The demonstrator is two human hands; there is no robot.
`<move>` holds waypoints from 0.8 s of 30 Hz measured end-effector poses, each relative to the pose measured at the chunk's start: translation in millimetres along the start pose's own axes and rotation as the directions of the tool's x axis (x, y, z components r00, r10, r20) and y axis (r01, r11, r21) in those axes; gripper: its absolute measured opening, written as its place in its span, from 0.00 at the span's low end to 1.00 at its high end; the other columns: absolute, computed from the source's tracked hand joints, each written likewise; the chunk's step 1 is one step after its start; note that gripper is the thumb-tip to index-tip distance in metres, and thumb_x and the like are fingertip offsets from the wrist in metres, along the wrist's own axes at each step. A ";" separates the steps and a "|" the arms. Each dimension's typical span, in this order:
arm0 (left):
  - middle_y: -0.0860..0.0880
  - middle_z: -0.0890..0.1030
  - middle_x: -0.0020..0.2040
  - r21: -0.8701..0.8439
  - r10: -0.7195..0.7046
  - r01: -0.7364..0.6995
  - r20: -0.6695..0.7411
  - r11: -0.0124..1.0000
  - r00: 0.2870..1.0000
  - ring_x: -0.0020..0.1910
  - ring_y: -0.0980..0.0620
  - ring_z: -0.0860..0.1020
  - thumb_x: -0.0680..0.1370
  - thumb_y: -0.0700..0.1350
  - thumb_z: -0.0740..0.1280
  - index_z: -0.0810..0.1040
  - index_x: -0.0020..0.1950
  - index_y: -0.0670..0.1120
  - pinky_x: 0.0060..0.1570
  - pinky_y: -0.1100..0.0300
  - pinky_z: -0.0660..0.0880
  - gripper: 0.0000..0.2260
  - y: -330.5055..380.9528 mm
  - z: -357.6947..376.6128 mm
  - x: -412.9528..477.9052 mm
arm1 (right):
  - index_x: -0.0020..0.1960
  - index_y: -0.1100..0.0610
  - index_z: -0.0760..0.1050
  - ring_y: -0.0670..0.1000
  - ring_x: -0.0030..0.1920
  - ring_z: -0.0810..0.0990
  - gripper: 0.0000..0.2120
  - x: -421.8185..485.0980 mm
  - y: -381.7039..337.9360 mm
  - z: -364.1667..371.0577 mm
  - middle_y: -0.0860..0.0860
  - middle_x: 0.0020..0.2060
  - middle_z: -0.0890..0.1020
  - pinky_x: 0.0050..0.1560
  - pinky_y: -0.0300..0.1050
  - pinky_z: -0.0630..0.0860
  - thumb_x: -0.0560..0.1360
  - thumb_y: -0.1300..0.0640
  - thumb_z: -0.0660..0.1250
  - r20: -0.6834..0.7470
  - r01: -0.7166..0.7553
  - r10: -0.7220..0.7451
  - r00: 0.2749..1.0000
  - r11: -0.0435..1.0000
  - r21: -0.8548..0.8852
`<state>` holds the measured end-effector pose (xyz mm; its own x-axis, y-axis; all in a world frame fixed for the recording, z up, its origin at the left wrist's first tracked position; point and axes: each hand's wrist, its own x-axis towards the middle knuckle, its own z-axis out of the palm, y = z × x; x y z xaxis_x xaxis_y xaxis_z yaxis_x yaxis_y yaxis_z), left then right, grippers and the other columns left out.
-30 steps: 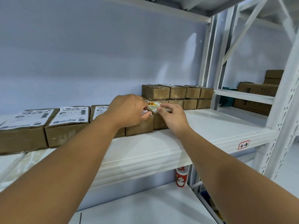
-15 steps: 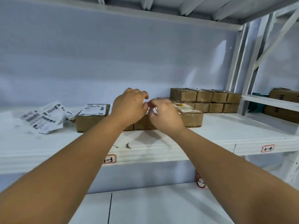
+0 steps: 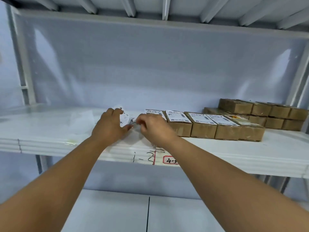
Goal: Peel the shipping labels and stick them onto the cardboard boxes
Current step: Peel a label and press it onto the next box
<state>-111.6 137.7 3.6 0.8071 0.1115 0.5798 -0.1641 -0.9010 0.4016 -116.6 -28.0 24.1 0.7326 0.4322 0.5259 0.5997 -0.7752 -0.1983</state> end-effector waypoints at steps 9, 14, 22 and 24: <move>0.46 0.77 0.58 -0.067 -0.038 0.053 0.205 0.996 0.978 0.57 0.46 0.74 0.74 0.52 0.68 0.72 0.63 0.44 0.52 0.56 0.70 0.21 -22.4 8.7 -0.4 | 0.58 0.61 0.68 0.62 0.55 0.76 0.16 21.1 -26.8 54.7 0.61 0.61 0.70 0.52 0.51 0.73 0.72 0.70 0.59 -0.009 -0.070 0.070 0.997 0.997 0.021; 0.45 0.80 0.52 -0.068 -0.086 0.097 0.152 0.993 0.985 0.50 0.45 0.76 0.74 0.47 0.63 0.74 0.57 0.45 0.43 0.58 0.69 0.13 -27.0 11.1 -0.2 | 0.67 0.60 0.64 0.61 0.59 0.72 0.22 27.7 -22.6 56.2 0.63 0.59 0.73 0.53 0.47 0.70 0.74 0.66 0.60 0.076 -0.066 0.055 0.996 0.987 0.145; 0.47 0.78 0.37 -0.006 -0.049 0.050 0.110 0.999 0.993 0.39 0.45 0.75 0.76 0.45 0.59 0.75 0.40 0.43 0.37 0.56 0.71 0.09 -23.9 11.0 -3.5 | 0.67 0.55 0.71 0.52 0.60 0.75 0.20 46.3 -21.9 50.7 0.53 0.61 0.76 0.51 0.37 0.67 0.77 0.50 0.65 0.154 -0.356 0.322 0.934 0.807 0.472; 0.48 0.77 0.37 0.004 -0.054 0.054 0.108 0.999 0.993 0.39 0.46 0.75 0.76 0.45 0.59 0.74 0.38 0.45 0.36 0.57 0.70 0.09 -26.0 12.9 -2.4 | 0.63 0.57 0.73 0.52 0.59 0.75 0.18 49.9 -23.3 53.4 0.53 0.58 0.77 0.50 0.37 0.67 0.77 0.48 0.64 0.138 -0.374 0.355 0.925 0.774 0.512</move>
<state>-101.9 155.5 -17.4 0.8713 0.1137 0.4773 -0.1184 -0.8953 0.4294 -76.9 36.2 10.7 0.9347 0.1874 0.3019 0.3550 -0.5256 -0.7731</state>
